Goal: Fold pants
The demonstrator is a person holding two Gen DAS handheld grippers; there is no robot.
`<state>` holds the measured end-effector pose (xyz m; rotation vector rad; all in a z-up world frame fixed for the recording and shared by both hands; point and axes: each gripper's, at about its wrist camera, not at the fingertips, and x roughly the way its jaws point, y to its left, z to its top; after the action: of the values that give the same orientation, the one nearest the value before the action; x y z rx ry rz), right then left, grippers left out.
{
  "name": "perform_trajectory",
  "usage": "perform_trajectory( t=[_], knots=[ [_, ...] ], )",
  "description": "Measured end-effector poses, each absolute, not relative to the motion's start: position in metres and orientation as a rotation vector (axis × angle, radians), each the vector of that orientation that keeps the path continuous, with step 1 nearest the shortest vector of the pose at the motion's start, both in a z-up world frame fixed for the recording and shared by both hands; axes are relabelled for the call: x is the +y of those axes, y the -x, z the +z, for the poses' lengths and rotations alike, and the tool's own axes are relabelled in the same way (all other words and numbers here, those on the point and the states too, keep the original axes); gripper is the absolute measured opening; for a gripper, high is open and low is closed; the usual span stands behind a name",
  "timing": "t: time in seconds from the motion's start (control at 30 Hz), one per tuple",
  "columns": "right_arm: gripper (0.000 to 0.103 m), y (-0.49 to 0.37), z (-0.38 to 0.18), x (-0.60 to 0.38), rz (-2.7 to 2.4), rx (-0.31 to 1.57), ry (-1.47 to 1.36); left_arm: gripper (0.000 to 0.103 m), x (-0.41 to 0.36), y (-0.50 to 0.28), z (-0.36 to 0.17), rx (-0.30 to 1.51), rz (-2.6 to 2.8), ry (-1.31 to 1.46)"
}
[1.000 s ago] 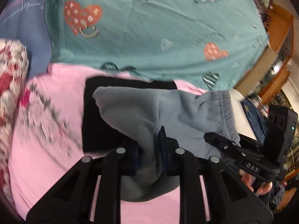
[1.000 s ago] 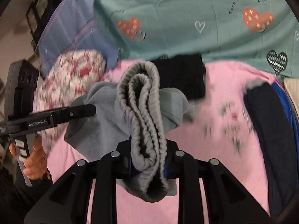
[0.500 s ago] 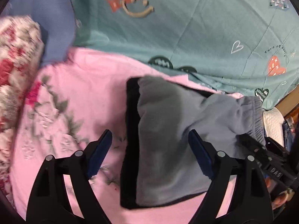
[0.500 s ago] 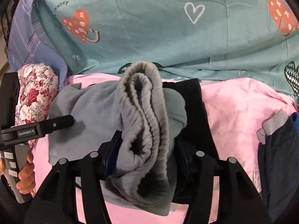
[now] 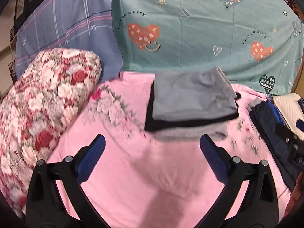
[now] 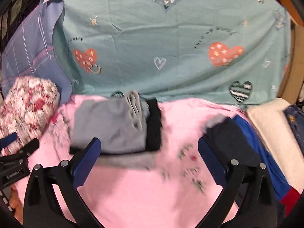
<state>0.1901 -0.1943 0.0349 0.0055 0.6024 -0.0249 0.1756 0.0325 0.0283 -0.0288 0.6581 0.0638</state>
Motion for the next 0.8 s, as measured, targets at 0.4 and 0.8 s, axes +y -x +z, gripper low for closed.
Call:
perform_trajectory(
  t=[0.4,0.8],
  knots=[
    [0.102,-0.124,-0.053,-0.216,-0.109,0.613,-0.052,0.101,0.02,-0.178,-0.047,0.737,0.068,-0.019],
    [0.102,-0.126,-0.073,-0.214,-0.11,0.669,-0.035,0.101,0.014,-0.175,-0.053,0.734,0.081,-0.059]
  ],
)
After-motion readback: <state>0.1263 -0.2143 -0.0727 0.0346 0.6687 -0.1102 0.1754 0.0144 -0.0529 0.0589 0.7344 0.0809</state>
